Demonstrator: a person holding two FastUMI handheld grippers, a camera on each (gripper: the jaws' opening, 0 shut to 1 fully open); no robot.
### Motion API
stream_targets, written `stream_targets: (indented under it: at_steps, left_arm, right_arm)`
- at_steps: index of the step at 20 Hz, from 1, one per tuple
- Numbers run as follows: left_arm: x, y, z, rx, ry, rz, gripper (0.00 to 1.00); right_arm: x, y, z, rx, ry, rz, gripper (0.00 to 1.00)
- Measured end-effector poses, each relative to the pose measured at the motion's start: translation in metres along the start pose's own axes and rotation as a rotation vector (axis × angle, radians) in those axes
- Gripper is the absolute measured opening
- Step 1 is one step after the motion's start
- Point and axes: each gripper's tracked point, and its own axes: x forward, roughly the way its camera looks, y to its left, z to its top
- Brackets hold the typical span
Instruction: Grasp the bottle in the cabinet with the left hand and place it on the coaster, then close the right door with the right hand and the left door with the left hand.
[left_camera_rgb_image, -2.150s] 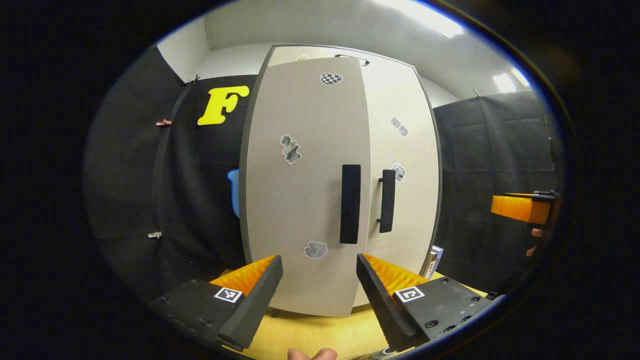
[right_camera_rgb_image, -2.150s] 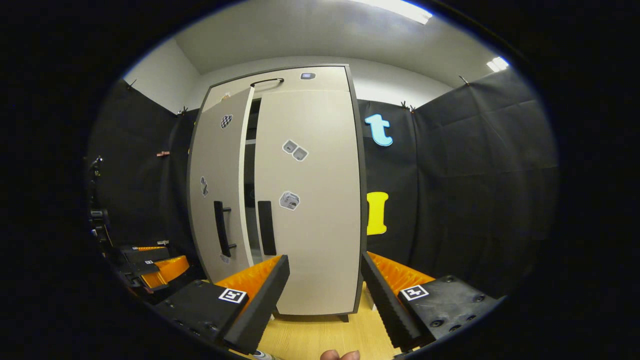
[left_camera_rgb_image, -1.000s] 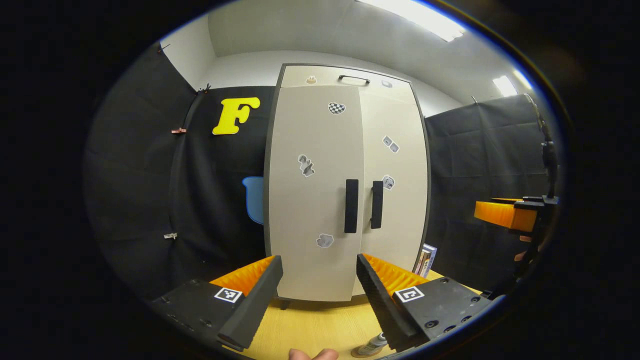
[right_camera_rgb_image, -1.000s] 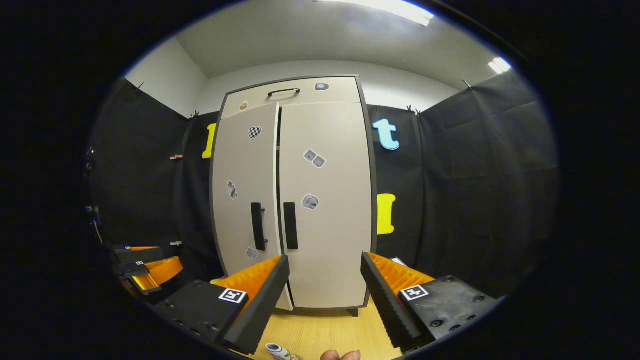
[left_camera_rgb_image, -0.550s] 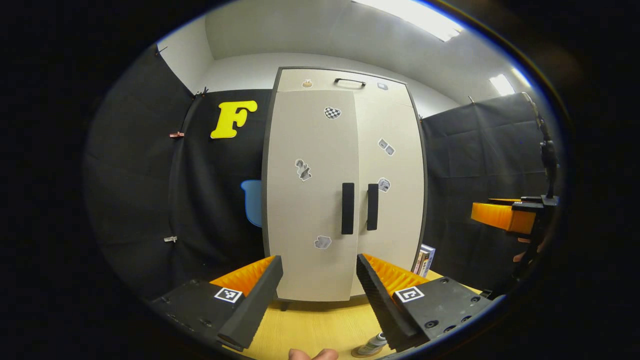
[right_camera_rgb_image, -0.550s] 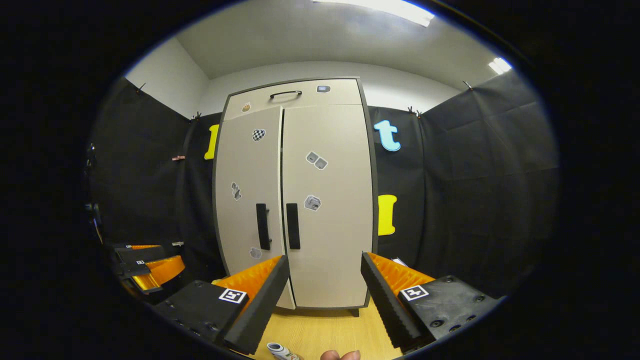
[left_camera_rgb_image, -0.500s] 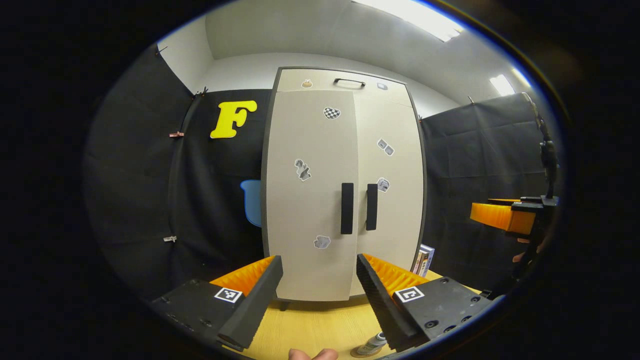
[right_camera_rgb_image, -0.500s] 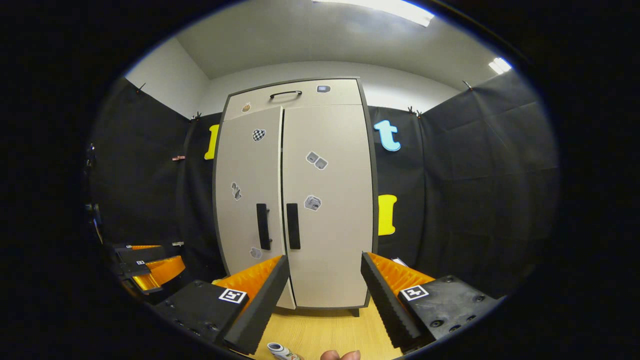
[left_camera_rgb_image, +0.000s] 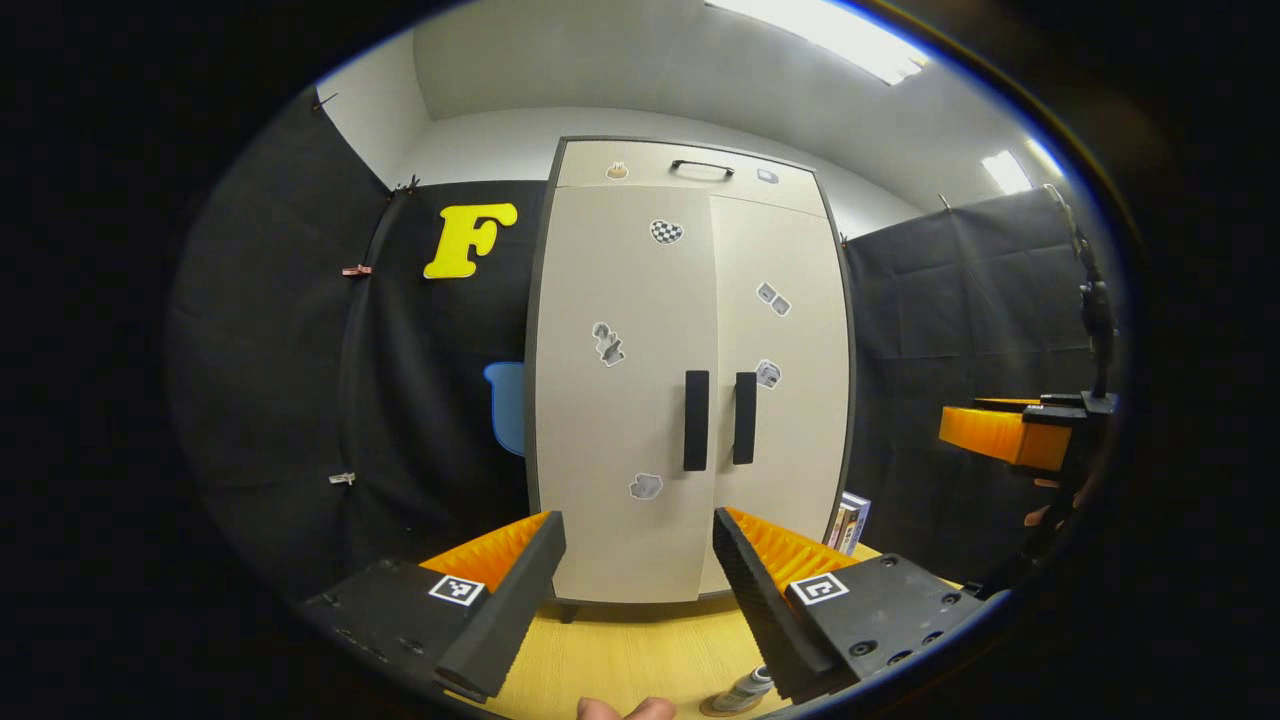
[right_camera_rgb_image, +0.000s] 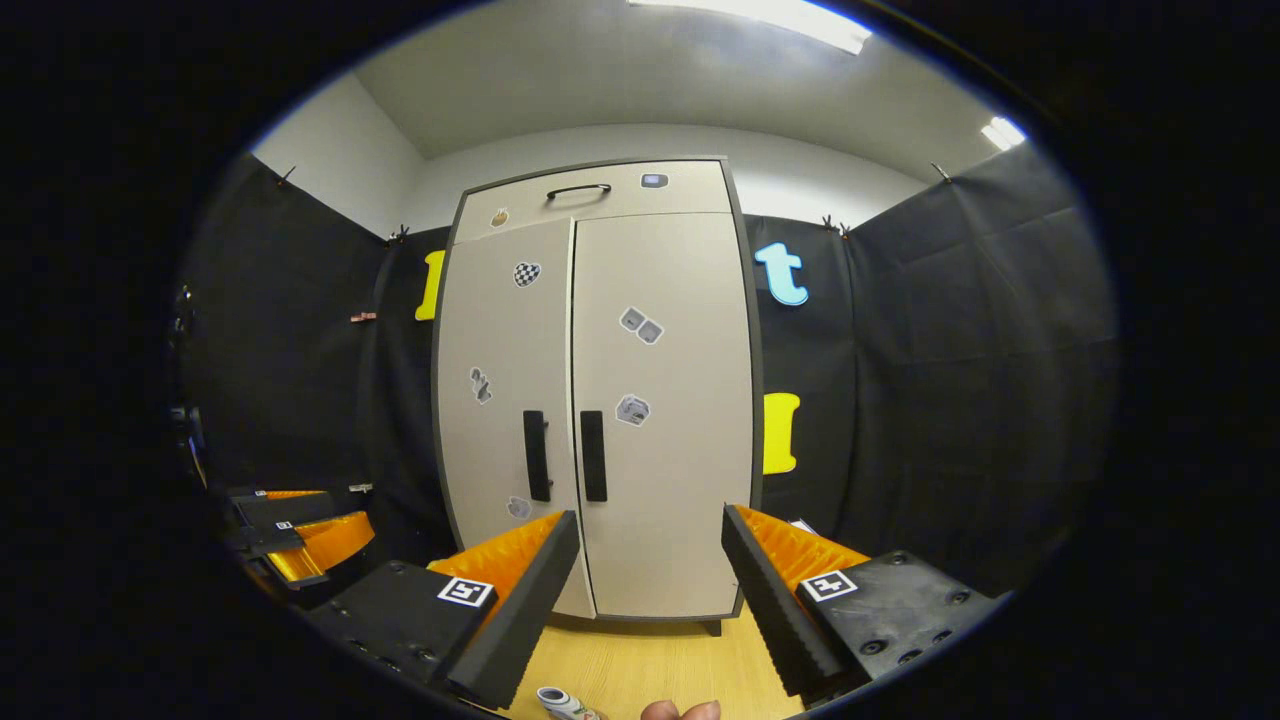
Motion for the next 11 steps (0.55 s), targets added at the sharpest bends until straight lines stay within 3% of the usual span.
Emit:
stream_targets:
  at_steps: [11]
  left_arm:
    - [0.0047, 0.0097, -0.0009, -0.007, -0.001, 0.037, 0.95]
  right_arm:
    - [0.0095, 0.0022, -0.0005, 0.001, -0.003, 0.016, 0.95]
